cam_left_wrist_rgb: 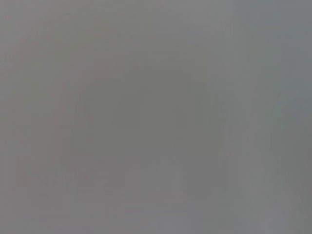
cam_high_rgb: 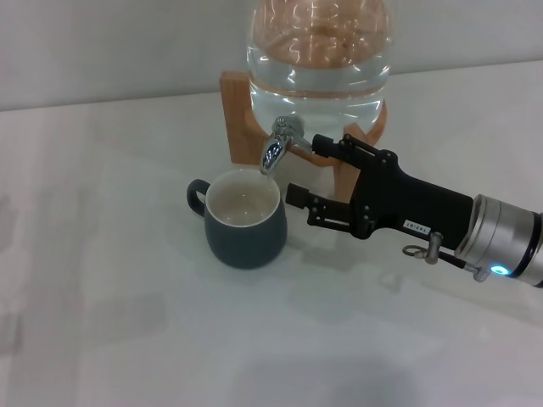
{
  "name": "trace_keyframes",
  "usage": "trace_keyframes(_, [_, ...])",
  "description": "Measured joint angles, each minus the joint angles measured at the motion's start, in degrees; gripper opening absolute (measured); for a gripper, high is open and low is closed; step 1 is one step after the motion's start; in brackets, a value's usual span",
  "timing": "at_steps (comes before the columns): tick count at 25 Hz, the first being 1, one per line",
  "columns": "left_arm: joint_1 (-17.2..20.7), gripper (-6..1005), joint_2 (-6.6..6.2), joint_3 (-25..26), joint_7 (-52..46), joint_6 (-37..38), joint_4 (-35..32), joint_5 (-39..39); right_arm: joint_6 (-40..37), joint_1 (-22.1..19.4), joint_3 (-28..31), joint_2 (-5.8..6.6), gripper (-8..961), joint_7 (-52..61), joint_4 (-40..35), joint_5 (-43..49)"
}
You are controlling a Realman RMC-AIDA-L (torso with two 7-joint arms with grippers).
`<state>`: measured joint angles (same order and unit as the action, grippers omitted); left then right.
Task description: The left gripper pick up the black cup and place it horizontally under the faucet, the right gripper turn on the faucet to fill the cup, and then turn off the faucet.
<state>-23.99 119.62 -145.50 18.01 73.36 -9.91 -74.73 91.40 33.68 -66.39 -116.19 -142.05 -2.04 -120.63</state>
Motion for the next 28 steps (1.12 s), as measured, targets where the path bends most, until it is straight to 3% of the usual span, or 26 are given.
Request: trace_keyframes(28, [-0.81,881,-0.09,-0.05,0.00,-1.06,0.17,0.64,0.82,1.94,-1.28,0.00,860,0.73,0.22,0.76])
